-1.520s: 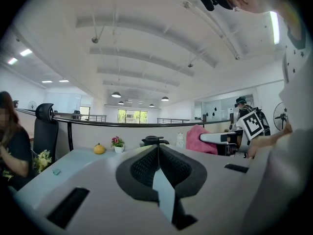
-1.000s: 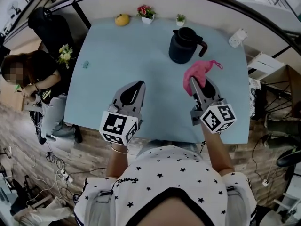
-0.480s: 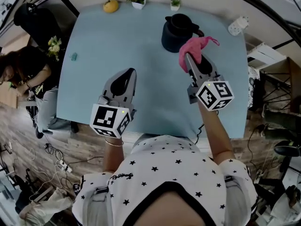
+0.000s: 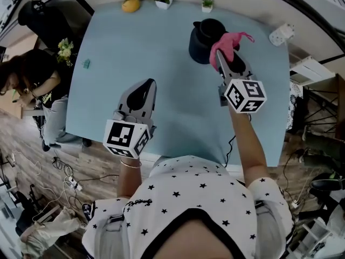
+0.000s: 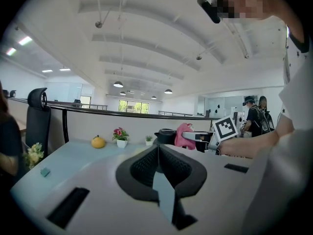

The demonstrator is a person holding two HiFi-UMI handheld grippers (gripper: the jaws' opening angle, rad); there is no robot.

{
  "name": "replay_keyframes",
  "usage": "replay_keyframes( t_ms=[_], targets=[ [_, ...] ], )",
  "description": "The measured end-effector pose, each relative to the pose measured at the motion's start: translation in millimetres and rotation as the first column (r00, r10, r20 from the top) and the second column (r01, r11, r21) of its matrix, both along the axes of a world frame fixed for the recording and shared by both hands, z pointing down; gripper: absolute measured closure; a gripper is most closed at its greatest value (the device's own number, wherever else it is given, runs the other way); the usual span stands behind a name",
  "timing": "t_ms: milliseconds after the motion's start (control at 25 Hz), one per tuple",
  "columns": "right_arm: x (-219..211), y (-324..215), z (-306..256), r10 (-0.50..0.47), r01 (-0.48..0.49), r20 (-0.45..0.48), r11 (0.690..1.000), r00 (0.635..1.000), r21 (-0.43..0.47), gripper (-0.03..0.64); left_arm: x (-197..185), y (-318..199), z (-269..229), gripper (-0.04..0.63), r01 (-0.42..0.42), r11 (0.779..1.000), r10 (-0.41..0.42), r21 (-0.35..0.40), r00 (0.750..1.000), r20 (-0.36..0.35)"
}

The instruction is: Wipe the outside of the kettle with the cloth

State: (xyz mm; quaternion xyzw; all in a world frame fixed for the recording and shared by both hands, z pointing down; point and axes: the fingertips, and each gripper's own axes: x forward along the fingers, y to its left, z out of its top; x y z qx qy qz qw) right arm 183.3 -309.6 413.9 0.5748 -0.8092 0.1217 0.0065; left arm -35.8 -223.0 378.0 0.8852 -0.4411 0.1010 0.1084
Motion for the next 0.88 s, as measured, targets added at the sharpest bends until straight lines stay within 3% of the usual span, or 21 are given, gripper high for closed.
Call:
replay_keyframes(
  t_ms=[480, 880],
  targets=[
    [6.2, -23.8, 32.6, -0.032, 0.026, -0.145, 0.999, 0.989, -0.043, 0.477, -5.7, -8.5, 7.0, 0.566, 0.045, 0.999, -0.045, -0.022, 0.999, 0.020],
    [5.6, -18.8, 51.3, -0.054, 0.047, -0.187, 0.998, 0.981, -0.040, 0.477, -5.5, -15.6, 8.4, 0.566, 0.062, 0.998, -0.061, -0.030, 0.997, 0.039]
  ],
)
